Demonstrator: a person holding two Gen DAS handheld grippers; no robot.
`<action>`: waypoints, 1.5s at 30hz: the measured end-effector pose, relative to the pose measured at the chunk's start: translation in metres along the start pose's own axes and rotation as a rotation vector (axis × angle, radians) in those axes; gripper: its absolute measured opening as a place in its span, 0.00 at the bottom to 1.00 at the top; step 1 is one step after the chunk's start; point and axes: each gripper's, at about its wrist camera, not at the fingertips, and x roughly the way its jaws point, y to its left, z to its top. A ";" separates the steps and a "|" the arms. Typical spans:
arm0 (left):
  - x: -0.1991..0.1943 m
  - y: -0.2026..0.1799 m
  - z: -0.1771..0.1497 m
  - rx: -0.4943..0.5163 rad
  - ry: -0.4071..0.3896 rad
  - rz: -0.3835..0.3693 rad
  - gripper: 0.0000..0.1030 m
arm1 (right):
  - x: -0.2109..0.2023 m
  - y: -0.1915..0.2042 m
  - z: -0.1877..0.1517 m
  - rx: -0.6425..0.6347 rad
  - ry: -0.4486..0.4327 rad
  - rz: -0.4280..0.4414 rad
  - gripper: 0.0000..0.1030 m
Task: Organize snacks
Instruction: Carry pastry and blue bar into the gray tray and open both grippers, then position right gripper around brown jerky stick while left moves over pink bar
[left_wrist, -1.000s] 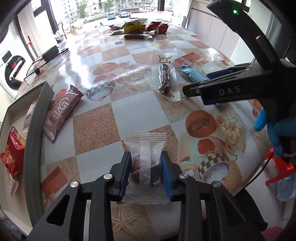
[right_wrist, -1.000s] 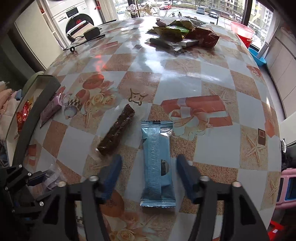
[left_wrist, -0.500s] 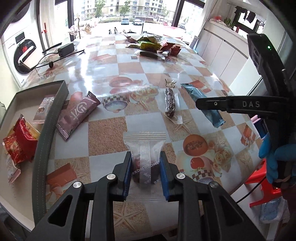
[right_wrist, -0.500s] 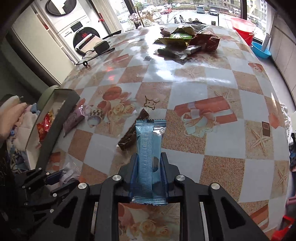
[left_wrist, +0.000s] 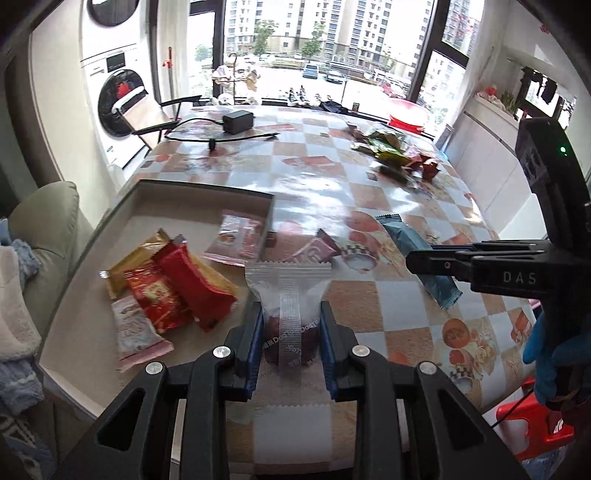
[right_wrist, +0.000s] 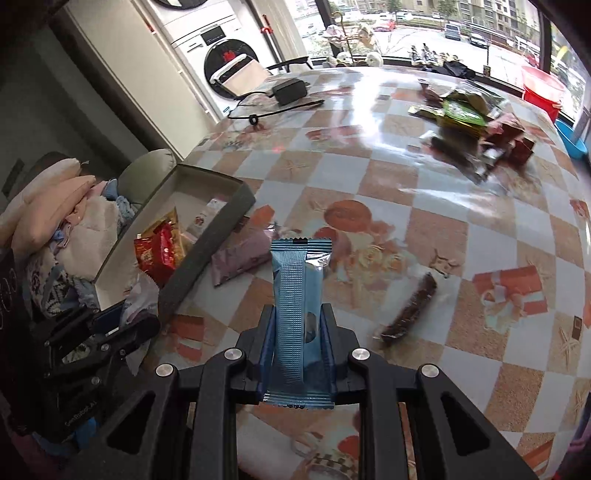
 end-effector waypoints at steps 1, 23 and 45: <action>-0.001 0.011 0.000 -0.015 -0.002 0.014 0.29 | 0.005 0.010 0.005 -0.014 0.006 0.013 0.23; 0.037 0.128 -0.023 -0.173 0.061 0.158 0.53 | 0.144 0.170 0.088 -0.214 0.169 0.100 0.24; -0.002 0.054 -0.022 0.053 -0.097 0.114 0.81 | 0.128 0.025 0.076 0.012 0.079 -0.312 0.90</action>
